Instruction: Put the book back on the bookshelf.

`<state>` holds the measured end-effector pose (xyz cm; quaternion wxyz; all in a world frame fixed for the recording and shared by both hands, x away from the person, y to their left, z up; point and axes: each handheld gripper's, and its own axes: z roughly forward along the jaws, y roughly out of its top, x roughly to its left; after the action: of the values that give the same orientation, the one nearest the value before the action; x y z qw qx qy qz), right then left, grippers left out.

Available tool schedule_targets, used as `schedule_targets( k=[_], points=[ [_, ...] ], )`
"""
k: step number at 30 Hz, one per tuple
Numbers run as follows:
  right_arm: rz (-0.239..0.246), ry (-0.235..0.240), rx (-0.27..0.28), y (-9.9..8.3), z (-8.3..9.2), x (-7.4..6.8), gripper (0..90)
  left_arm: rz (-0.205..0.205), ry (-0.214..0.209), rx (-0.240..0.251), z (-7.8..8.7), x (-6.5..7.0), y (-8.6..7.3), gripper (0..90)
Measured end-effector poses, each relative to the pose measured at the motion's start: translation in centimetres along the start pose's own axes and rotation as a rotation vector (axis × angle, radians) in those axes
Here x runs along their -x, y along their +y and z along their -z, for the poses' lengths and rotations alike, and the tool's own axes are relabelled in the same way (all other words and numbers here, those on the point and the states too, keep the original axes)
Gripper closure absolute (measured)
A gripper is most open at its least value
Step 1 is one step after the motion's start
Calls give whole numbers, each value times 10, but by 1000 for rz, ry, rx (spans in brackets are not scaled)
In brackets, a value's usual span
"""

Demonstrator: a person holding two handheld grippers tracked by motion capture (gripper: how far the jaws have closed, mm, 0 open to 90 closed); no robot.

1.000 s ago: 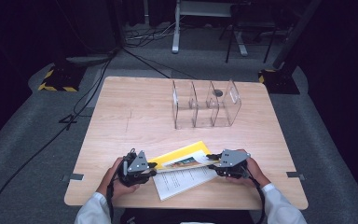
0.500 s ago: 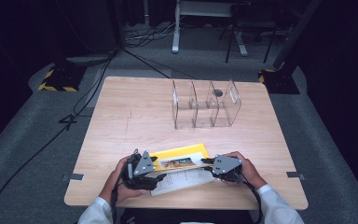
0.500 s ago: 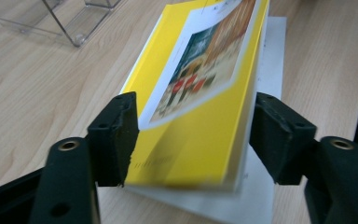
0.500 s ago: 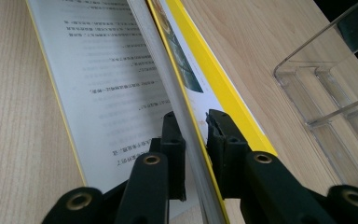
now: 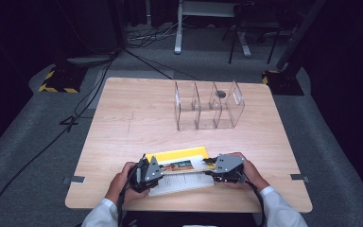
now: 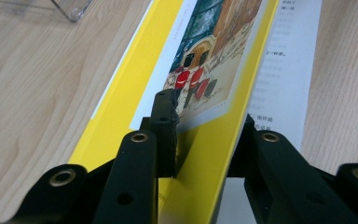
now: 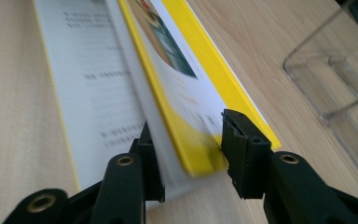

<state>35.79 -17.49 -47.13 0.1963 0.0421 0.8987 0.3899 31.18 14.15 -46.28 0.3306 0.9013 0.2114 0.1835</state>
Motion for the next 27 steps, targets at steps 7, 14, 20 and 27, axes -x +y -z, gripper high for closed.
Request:
schedule_targets(
  k=[7, 14, 20, 27],
  points=[
    [23, -19, 74, -1, 4, 3, 770, 67, -17, 50, 7, -17, -5, 686],
    [101, -1, 56, 14, 4, -7, 825, 65, 74, -6, 12, -12, 13, 484],
    [119, 4, 33, 18, 1, -10, 824, 43, 50, 18, 12, 7, 34, 429],
    [125, 11, 29, 23, 0, -11, 828, 32, 94, 12, -10, 25, 60, 305]
  ],
)
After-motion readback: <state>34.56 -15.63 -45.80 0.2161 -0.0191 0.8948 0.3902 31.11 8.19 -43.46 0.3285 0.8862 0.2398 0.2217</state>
